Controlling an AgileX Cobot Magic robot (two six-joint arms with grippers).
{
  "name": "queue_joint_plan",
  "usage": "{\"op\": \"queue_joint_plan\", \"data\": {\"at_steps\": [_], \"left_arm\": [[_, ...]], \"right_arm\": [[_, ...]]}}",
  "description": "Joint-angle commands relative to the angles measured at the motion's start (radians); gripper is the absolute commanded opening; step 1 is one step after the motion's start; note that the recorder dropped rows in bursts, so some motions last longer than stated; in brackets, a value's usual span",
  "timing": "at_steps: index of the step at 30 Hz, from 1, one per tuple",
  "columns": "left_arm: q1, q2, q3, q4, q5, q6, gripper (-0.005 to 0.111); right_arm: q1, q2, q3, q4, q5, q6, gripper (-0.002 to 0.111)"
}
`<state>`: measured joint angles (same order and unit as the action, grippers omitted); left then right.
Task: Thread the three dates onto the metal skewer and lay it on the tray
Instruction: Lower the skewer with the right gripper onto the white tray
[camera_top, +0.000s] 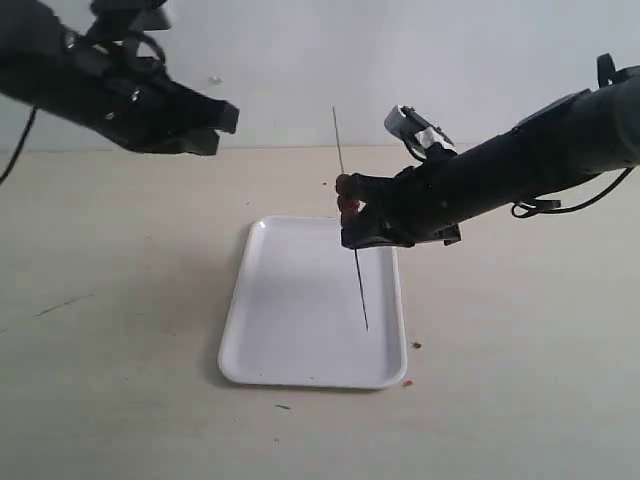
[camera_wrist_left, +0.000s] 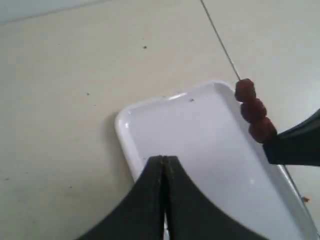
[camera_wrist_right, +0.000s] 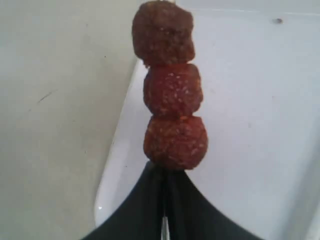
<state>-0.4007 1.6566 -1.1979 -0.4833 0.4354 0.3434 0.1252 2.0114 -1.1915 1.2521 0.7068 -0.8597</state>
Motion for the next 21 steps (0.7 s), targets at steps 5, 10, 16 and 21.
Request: {"op": "queue_joint_plan", "data": {"at_steps": [5,10,16,21], "left_arm": [[0.031,-0.595,0.479,0.055,-0.353,0.094,0.000],[0.034,-0.884,0.574,0.057,-0.353,0.094,0.000],[0.034,-1.044,0.613,0.061,-0.318,0.105,0.000],[0.034,-1.114,0.624,0.057,-0.238,0.097,0.000]], "right_arm": [[0.149,-0.022,-0.002,-0.261,-0.106,0.403,0.000],[0.196,-0.022,-0.002,-0.320,-0.122,0.603,0.000],[0.283,-0.022,-0.002,-0.504,-0.204,0.820,0.000],[0.321,-0.022,-0.002,-0.533,-0.235,0.896,0.000]]}}
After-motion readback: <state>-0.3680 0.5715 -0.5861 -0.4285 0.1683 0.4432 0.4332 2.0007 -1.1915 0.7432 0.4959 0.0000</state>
